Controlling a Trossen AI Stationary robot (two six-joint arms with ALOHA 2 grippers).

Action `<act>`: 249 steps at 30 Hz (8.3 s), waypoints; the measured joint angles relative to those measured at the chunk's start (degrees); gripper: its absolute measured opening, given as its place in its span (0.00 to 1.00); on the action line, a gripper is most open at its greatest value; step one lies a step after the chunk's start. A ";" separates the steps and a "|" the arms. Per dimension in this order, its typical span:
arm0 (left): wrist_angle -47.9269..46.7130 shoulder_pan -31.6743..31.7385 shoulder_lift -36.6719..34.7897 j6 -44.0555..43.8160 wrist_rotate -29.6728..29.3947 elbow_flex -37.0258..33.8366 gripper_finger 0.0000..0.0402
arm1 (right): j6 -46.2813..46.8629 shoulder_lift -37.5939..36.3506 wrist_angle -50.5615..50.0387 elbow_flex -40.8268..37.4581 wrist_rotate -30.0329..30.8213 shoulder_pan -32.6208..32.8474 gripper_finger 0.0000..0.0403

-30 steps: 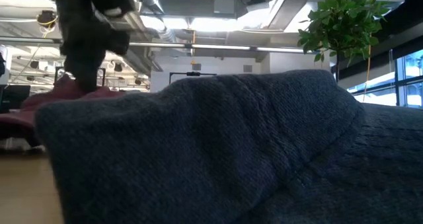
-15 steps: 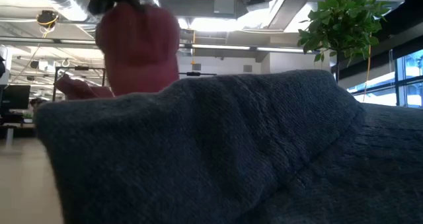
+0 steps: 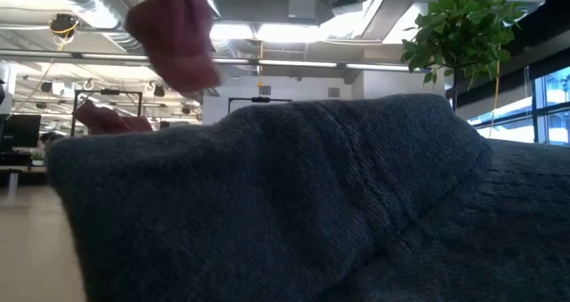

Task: Pick & Place hat
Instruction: Put the top maroon cap into the left transparent bin, then put the top blue cap into the right transparent bin

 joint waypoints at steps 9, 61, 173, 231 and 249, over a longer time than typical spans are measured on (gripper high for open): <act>-2.35 9.13 5.25 -3.06 0.34 -0.02 0.03 | 0.00 0.00 0.01 0.00 0.00 0.00 0.64; -16.69 18.90 27.99 -12.30 -2.85 -3.34 0.23 | -0.01 0.00 0.02 0.00 -0.04 0.01 0.64; 51.62 -40.19 -22.22 22.07 21.34 -41.88 0.39 | -16.34 8.18 19.79 -0.02 -42.21 -38.56 0.12; 43.10 -38.44 -20.91 25.68 12.39 -41.83 0.39 | -6.99 8.66 19.72 0.02 -24.56 -54.23 0.13; 41.69 -38.47 -22.80 28.09 17.63 -41.86 0.39 | 15.18 6.12 4.85 0.02 -3.68 -52.69 0.13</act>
